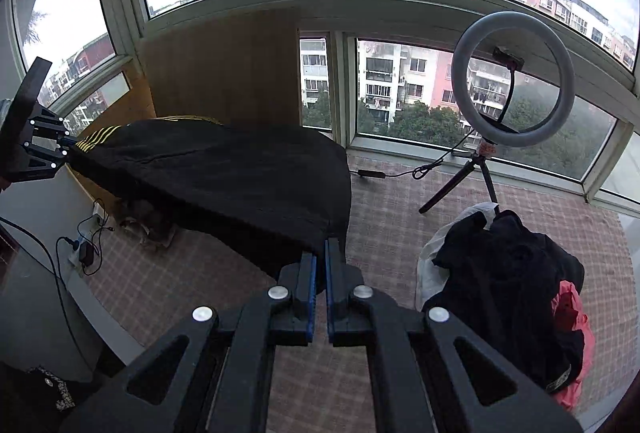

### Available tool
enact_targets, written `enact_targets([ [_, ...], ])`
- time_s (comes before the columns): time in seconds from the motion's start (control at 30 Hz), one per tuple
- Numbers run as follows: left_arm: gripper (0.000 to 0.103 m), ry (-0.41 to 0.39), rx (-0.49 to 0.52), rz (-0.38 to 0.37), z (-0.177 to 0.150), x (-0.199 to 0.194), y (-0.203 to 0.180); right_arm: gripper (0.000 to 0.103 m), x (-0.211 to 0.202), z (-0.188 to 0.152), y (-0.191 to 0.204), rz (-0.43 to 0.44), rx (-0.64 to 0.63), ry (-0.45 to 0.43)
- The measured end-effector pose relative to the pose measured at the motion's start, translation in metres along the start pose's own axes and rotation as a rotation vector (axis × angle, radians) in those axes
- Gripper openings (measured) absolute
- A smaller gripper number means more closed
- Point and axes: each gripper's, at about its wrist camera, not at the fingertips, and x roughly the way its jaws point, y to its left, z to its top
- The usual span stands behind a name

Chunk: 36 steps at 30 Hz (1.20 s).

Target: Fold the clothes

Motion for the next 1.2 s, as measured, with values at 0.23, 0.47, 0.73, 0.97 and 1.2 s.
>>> enact_targets([
  [0.23, 0.010, 0.217, 0.018, -0.221, -0.044, 0.194, -0.093, 0.004, 0.150, -0.146, -0.015, 0.009, 0.151, 0.297],
  [0.47, 0.030, 0.171, -0.115, -0.248, -0.094, 0.215, -0.098, 0.003, 0.164, -0.162, -0.029, -0.027, 0.146, 0.335],
  [0.73, 0.035, 0.119, -0.279, -0.277, -0.143, 0.239, -0.101, 0.005, 0.171, -0.154, -0.009, -0.081, -0.037, 0.370],
  [0.97, 0.031, 0.048, -0.438, -0.327, -0.134, 0.252, -0.086, 0.026, 0.172, -0.145, 0.016, -0.098, -0.216, 0.363],
  [1.2, 0.019, 0.016, -0.451, -0.329, -0.127, 0.237, -0.062, 0.027, 0.182, -0.128, 0.028, -0.121, -0.317, 0.342],
])
